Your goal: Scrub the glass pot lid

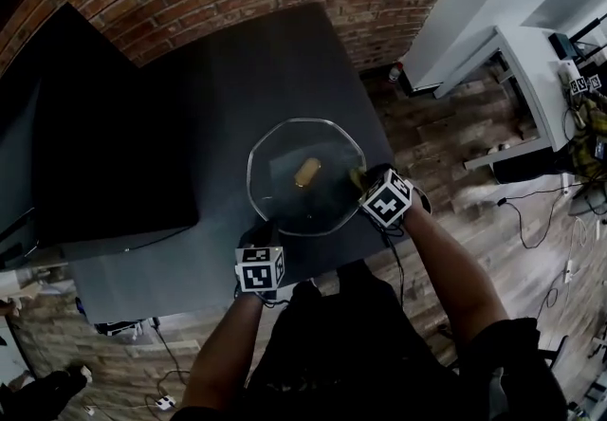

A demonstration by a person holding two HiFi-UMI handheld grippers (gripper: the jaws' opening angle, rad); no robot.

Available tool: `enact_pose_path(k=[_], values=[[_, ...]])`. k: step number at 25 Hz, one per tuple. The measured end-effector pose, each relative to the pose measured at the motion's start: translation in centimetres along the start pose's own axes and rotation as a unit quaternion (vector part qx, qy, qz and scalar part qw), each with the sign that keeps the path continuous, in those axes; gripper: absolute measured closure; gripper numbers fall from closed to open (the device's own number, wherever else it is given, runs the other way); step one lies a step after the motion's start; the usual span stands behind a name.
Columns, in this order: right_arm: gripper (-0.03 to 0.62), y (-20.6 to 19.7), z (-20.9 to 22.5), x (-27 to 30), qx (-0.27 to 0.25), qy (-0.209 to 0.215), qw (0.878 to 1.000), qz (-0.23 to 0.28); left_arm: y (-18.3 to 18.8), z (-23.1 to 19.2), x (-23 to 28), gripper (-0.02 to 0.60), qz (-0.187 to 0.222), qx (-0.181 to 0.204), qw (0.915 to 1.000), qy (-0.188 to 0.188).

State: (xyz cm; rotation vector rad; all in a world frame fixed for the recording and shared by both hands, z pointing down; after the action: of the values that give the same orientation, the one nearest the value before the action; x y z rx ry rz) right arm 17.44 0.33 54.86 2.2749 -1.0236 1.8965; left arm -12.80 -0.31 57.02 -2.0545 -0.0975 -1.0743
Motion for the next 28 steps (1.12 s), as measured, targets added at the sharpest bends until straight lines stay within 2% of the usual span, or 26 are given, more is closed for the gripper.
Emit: enact_pose_path(k=[13,28], values=[[0.569,-1.3,-4.8,-2.1,0.046,-0.003,0.999,-0.002,0.0,-0.5,-0.1,0.549,-0.009,0.034,0.9988,-0.035],[0.569,0.2,-11.4,-3.3,0.058,0.028,0.998,0.008,-0.1,-0.7,-0.1,0.549,-0.004,0.04,0.9979,-0.05]])
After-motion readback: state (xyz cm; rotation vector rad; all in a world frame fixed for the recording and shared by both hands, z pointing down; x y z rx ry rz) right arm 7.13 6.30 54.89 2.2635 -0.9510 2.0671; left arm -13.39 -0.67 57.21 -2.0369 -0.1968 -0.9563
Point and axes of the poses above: the fingertips, and each gripper's own axes: x forward along the fingers, z to its right, y out of its top, the point moved 10 cm from there along -x, backward along the fingers, and after that the axes turned 9 degrees about -y, right-handed, at the moved point
